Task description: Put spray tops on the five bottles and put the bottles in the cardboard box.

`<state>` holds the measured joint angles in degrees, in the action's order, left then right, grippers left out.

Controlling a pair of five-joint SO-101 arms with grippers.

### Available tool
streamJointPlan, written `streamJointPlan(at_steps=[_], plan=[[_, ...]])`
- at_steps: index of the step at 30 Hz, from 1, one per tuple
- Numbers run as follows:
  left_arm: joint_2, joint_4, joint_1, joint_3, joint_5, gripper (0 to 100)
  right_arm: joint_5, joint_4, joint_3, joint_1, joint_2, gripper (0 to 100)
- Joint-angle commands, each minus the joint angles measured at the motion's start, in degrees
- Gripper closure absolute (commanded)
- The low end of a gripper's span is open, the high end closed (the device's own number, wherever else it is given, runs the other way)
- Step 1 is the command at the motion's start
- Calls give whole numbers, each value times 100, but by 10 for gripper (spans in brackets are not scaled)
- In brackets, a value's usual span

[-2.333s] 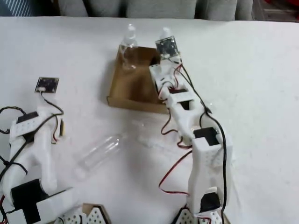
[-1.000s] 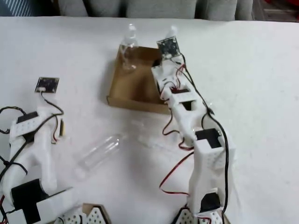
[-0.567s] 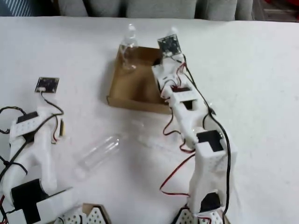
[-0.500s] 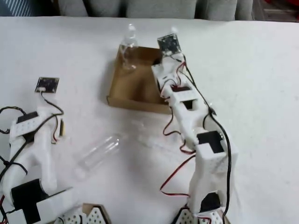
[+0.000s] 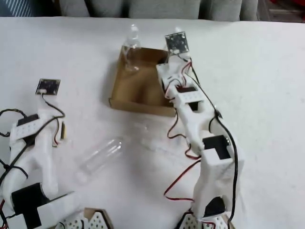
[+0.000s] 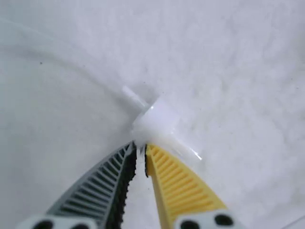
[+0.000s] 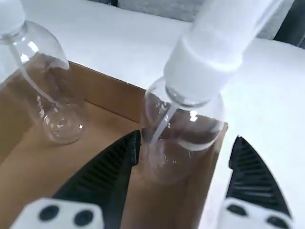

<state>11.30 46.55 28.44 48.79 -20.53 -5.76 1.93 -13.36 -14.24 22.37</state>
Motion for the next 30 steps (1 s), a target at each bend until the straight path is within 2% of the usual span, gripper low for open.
streamJointPlan(at_steps=[1, 16, 30], plan=[[215, -105, -40, -9, -62, 946, 62, 444, 202, 84, -655, 736], [215, -105, -40, -9, -62, 946, 62, 1226, 202, 66, -998, 736], [207, -105, -40, -18, -62, 946, 62, 2659, 202, 92, -1930, 736]])
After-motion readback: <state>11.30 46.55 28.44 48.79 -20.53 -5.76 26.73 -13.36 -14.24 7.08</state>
